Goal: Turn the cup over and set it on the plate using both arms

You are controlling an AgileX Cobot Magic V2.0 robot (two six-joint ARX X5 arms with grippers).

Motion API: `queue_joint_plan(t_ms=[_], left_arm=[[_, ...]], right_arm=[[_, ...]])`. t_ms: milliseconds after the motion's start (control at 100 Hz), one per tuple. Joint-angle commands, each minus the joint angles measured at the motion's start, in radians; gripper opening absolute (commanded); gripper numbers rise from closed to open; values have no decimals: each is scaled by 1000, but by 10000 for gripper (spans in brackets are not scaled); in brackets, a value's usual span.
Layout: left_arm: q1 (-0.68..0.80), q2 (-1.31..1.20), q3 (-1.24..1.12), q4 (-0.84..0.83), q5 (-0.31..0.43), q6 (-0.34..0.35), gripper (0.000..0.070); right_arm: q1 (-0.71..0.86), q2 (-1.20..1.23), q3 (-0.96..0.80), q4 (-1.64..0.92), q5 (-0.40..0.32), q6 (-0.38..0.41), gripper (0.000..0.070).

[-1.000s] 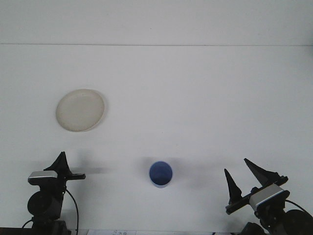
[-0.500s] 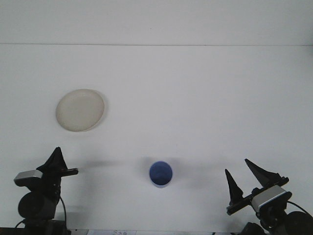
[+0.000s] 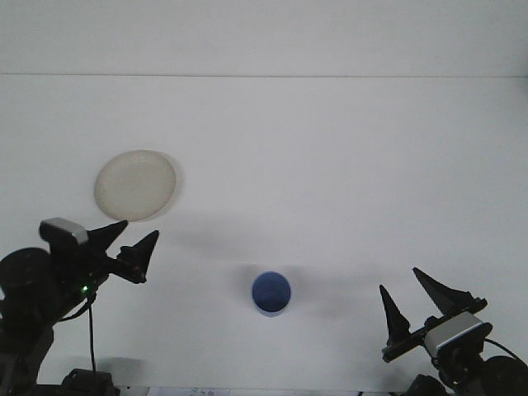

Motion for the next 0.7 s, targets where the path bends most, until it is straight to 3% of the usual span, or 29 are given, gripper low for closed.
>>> queue_joint_plan(t_ms=[0, 200, 420, 610, 690], left_arm=[[-48, 83, 69, -40, 36, 17, 514], [-291, 328, 244, -204, 26, 100, 514], [-520, 568, 368, -293, -102, 156, 514], [-631, 717, 386, -291, -146, 199, 514], [-662, 766, 386, -288, -202, 207, 514]], right_arm=[[10, -1, 8, 9, 0, 10, 457], [10, 0, 8, 9, 0, -5, 457], [10, 0, 8, 9, 0, -9, 457], [10, 0, 8, 8, 0, -8, 457], [10, 0, 8, 8, -1, -8, 457]])
